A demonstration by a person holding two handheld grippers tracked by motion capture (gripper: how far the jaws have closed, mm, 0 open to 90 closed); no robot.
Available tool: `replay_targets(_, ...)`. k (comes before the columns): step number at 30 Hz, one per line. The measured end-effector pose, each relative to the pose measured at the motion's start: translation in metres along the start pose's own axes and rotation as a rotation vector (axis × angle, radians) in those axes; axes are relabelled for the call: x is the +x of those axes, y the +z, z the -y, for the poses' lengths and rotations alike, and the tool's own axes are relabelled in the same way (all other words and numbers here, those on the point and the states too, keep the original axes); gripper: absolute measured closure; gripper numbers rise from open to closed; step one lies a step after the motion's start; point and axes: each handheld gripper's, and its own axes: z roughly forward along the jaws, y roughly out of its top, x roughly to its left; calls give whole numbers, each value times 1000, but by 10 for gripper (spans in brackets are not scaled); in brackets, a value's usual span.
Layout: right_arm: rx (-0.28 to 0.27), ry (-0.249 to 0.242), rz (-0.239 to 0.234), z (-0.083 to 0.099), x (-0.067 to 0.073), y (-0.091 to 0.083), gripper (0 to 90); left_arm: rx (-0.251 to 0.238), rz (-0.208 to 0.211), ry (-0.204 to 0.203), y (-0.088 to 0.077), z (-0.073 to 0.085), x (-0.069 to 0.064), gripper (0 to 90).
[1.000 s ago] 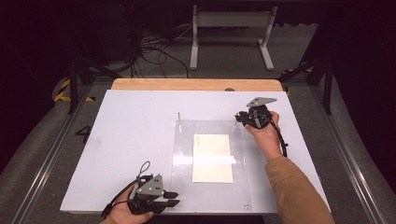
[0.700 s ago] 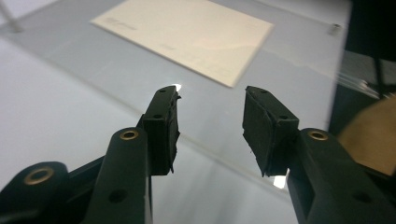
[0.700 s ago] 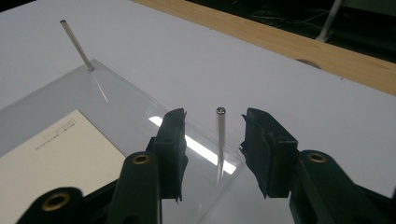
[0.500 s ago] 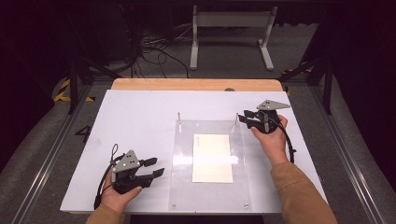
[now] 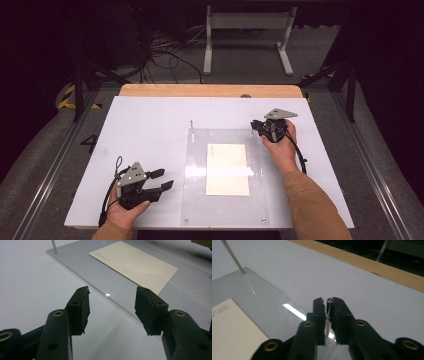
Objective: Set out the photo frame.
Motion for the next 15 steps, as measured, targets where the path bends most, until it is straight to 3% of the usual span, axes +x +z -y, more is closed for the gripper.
replay_targets(5, 2, 14, 25, 0, 3, 1, 851, 1, 10, 10, 0, 1, -3, 460)
replay_targets(15, -19, 114, 24, 5, -2, 6, 857, 3, 36, 37, 4, -1, -7, 452)
